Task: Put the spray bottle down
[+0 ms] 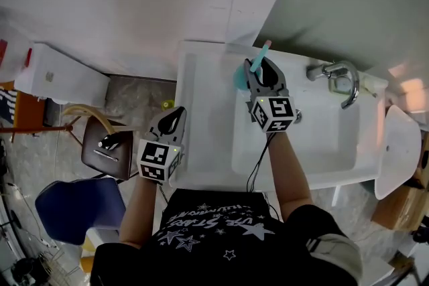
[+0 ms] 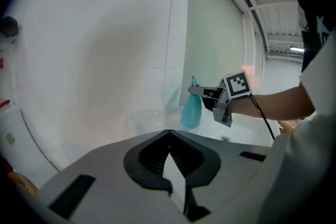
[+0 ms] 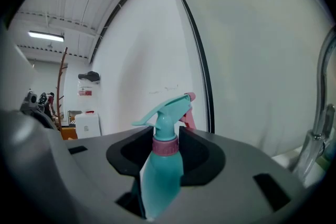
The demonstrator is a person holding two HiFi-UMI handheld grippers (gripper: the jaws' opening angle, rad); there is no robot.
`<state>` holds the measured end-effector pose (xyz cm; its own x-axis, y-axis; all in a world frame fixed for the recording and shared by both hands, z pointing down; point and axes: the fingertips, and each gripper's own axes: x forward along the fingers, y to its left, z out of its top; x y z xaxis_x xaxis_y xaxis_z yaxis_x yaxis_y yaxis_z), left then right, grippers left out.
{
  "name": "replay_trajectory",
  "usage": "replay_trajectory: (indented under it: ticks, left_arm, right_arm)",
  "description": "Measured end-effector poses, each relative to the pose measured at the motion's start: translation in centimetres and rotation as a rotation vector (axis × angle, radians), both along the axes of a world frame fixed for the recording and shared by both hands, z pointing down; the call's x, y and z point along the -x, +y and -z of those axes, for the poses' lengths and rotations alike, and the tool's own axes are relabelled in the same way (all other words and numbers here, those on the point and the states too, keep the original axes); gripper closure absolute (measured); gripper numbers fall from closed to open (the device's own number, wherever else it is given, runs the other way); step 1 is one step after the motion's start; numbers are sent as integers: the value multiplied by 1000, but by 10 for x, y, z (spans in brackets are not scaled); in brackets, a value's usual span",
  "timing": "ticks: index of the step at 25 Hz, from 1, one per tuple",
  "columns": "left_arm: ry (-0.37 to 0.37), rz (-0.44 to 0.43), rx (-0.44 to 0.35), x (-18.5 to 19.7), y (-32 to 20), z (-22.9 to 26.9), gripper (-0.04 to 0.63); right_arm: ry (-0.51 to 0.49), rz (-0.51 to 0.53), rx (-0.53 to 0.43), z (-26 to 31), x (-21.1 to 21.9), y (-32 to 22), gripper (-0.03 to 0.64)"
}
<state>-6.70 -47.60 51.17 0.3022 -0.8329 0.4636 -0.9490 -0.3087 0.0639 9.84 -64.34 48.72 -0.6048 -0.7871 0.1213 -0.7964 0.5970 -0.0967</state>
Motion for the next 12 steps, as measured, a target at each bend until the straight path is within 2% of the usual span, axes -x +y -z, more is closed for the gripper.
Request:
replay_trajectory:
  ticks: [6, 12]
  left_arm:
    - [13, 32, 41, 1, -1, -9, 580]
    - [14, 34, 67, -2, 1, -21, 579]
  right_arm:
    - [-12, 28, -72, -4, 14, -11, 454]
    - [-32, 48, -64, -21, 22, -18, 454]
